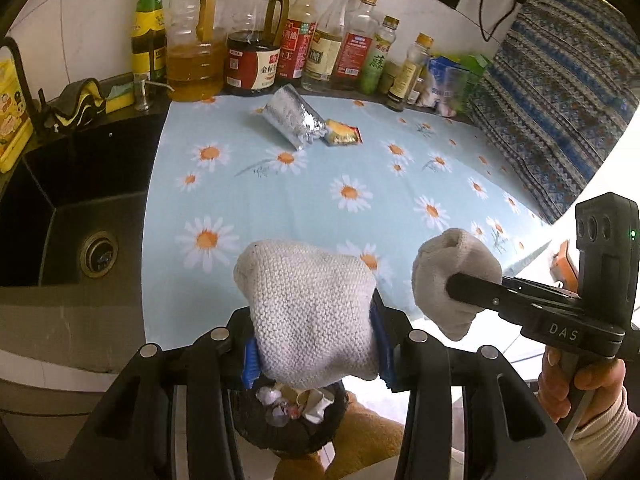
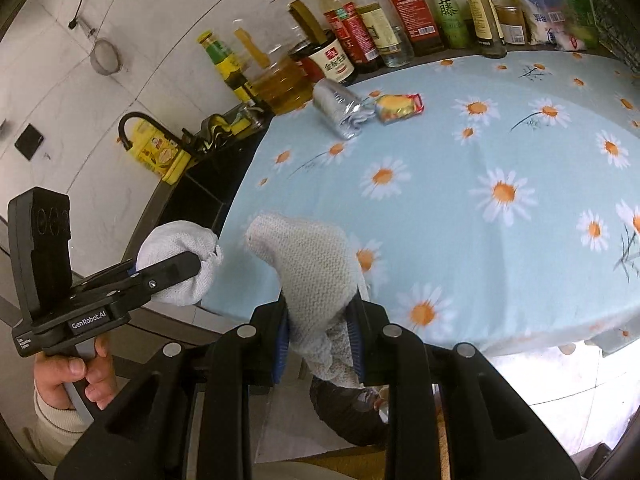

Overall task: Collect trash
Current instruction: 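Carry both crumpled tissues down over the black bin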

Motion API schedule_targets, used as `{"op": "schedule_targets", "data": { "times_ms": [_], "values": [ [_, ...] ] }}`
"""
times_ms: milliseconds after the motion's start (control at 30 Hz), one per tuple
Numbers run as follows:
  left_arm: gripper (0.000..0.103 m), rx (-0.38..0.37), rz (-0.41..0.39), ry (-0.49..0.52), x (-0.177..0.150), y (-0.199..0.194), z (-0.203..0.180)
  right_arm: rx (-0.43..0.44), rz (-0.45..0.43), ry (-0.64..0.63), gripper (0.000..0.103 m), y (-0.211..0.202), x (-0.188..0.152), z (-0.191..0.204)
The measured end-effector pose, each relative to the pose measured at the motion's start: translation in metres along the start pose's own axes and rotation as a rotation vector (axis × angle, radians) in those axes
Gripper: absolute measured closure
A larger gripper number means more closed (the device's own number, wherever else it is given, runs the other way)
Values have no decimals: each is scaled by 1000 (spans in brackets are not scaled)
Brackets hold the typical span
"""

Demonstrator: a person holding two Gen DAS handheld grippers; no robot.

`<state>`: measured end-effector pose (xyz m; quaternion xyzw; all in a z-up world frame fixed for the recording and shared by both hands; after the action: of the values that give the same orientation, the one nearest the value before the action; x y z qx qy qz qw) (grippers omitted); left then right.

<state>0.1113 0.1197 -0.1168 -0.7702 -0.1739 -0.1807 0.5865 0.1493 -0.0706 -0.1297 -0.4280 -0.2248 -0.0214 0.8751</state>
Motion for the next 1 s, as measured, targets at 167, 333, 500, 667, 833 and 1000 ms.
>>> {"op": "schedule_targets", "data": {
  "times_ms": [167,333,500,667,833,1000],
  "values": [
    [61,-22,14,10,-25,-6,1,6,5,12,76,2,-25,15],
    [61,-31,31,30,-47,-12,3,8,18,32,76,8,-45,27],
    [61,-38,58,52,-69,-14,3,20,50,54,75,12,-60,33],
    [61,-58,85,36,-87,-9,5,5,102,69,75,25,-79,32],
    [61,-65,129,3,-103,5,14,-4,148,73,75,40,-93,31],
    [61,-68,197,-33,-121,28,25,-6,210,106,75,65,-108,23]
  ]
}}
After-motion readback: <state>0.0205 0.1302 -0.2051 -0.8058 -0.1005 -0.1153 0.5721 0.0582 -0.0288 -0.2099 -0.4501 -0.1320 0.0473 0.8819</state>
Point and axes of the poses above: each gripper's, at about its wrist camera, not at the fingertips, and y roughly the way its jaws point, z to its left, x to its top, the point moved 3 cm from there along y, roughly the way its jaws point, and after that the axes turned 4 degrees about z, right-handed, at the moved point
